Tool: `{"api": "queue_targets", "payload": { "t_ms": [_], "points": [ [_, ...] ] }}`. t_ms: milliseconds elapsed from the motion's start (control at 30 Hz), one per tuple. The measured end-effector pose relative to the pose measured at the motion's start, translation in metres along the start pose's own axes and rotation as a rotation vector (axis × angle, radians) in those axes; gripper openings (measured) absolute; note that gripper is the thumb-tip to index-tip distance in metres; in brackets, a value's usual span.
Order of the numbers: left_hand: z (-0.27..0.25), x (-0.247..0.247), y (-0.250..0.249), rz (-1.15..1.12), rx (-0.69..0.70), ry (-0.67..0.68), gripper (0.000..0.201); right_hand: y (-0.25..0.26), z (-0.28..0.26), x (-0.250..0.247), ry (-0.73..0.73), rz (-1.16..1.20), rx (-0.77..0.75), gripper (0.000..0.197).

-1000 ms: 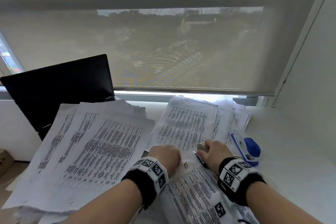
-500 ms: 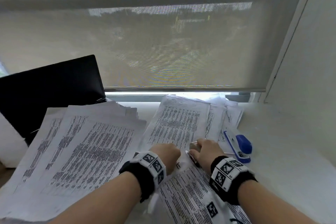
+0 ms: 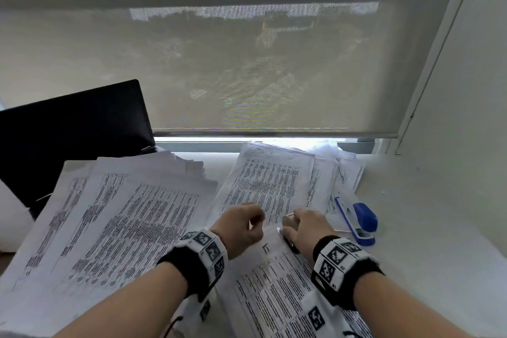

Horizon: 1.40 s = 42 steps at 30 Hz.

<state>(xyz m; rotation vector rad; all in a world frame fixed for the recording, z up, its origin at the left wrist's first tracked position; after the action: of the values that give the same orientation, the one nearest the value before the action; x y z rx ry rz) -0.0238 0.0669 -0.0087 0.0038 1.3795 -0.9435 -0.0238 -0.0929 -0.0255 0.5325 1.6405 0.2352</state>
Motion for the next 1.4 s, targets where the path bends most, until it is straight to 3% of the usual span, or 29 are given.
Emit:
{"api": "queue_targets", "payload": {
  "t_ms": [67,133,233,333,500,767,867,1167,1400],
  "points": [
    [0.0,-0.001,-0.001,0.037,-0.022,0.016,0.014,0.0,0.0,0.0,-0.002,-0.001,-0.001,0.025],
    [-0.003,0.004,-0.002,0.162,-0.057,0.16,0.008,0.0,0.0,0.0,0.003,-0.001,-0.002,0.024],
    [-0.012,0.009,-0.006,0.347,-0.184,0.395,0.019,0.001,0.001,0.001,0.013,-0.015,0.0,0.025],
    [-0.015,0.007,-0.003,0.352,-0.313,0.456,0.023,0.001,0.0,-0.001,0.014,-0.016,-0.004,0.028],
    [-0.016,-0.002,0.007,0.233,-0.463,0.467,0.01,0.0,-0.001,0.001,0.023,0.003,-0.013,0.027],
    [-0.022,-0.008,0.019,0.038,-0.534,0.44,0.012,-0.002,0.0,-0.001,0.012,0.029,-0.03,0.026],
    [-0.019,-0.006,0.021,0.083,-0.522,0.394,0.019,-0.002,0.0,0.0,0.016,0.038,-0.031,0.026],
    [-0.016,-0.003,0.023,0.139,-0.538,0.339,0.013,-0.002,0.001,-0.001,0.0,0.045,-0.025,0.018],
    [-0.009,-0.011,0.026,0.24,-0.53,0.244,0.012,0.0,-0.003,-0.017,-0.028,0.172,-0.053,0.034]
  ]
}}
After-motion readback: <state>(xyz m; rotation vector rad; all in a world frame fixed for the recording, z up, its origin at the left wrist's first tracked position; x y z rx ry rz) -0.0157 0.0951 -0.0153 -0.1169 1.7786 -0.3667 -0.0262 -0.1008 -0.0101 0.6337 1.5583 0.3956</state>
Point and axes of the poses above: each hand's wrist, its own z-axis towards the middle knuckle, its own x-axis out of the palm, y = z × x, the point moved 5 cm from there along z, towards the middle knuckle, and after that the axes turned 8 degrees about x, right-handed, at the moved point
